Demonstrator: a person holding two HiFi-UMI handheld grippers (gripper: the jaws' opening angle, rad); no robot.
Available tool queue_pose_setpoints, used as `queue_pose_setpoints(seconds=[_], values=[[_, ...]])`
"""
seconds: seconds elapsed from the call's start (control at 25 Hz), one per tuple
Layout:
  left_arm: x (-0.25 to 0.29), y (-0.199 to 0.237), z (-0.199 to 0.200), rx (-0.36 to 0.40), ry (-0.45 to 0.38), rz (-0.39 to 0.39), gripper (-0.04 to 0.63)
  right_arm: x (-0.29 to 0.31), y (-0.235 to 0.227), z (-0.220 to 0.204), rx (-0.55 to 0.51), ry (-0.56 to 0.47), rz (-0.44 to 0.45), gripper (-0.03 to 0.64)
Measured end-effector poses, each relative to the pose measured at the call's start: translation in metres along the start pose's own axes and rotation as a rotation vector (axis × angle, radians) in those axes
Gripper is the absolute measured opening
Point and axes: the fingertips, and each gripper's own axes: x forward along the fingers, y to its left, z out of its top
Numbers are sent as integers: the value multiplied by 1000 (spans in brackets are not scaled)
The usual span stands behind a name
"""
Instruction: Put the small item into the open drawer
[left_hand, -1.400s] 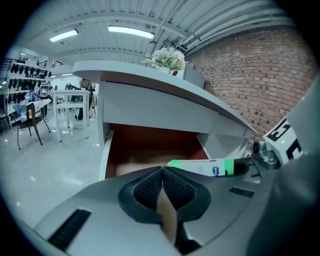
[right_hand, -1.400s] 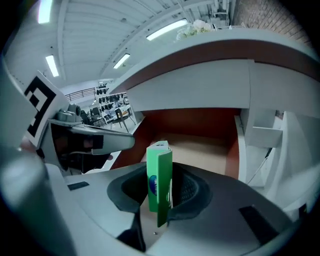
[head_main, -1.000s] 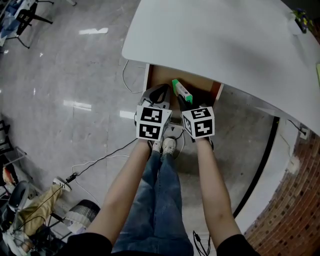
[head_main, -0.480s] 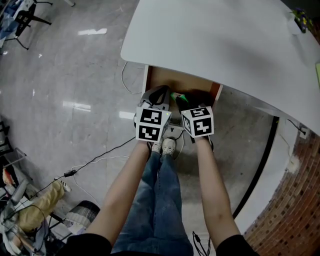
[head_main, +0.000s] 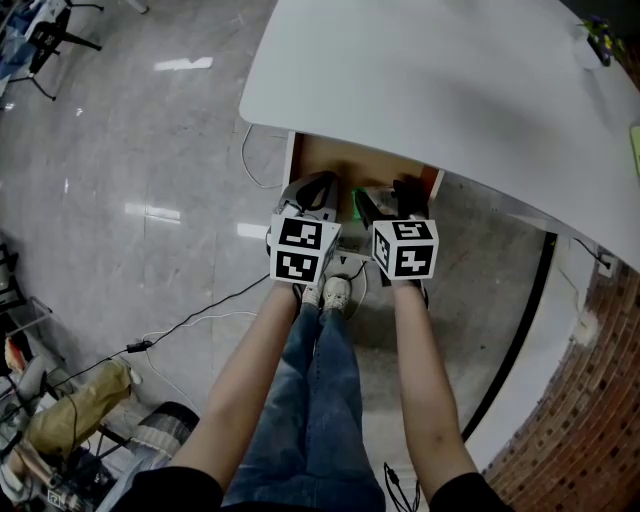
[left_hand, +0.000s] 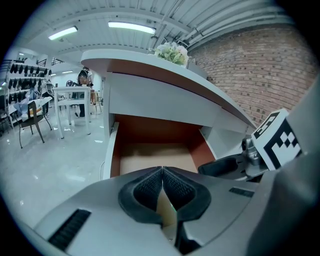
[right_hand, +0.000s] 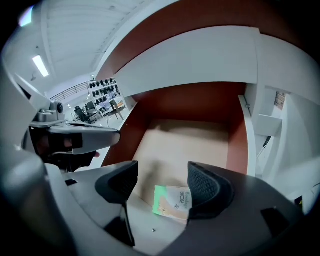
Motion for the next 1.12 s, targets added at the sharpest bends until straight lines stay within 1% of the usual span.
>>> queue_pose_setpoints(seconds=[0.2,0.32,0.44,0.48,0.6,0.72,0.8,0.92,1.12], values=[[-1,-1,3,3,-3,-6,23,-5,1,6,6,-24,-1,293],[-12,-5,12,12,-8,-10,23,-22,7,17,4,-66,10,289],[-35,-13,28,32,-24,-19,23,-57,17,38,12,-142,18,250],[-45,-17,37,41,-33,-24,23,-71,21,47,14,-172,18,226],[-83,-31,72,64,-74,-43,23,-122,35,79,18,-261,9,159],[-122,-47,121,100,-135,-58,23,-179,46,121,25,-365,-17,94],[-147,-58,153,123,-172,-60,23,-217,49,147,25,-427,-44,69],[-185,-71,196,138,-216,-59,23,-274,53,180,28,-511,-89,31],[-242,-86,267,186,-329,-53,23,-350,58,232,-1,-639,-136,3]])
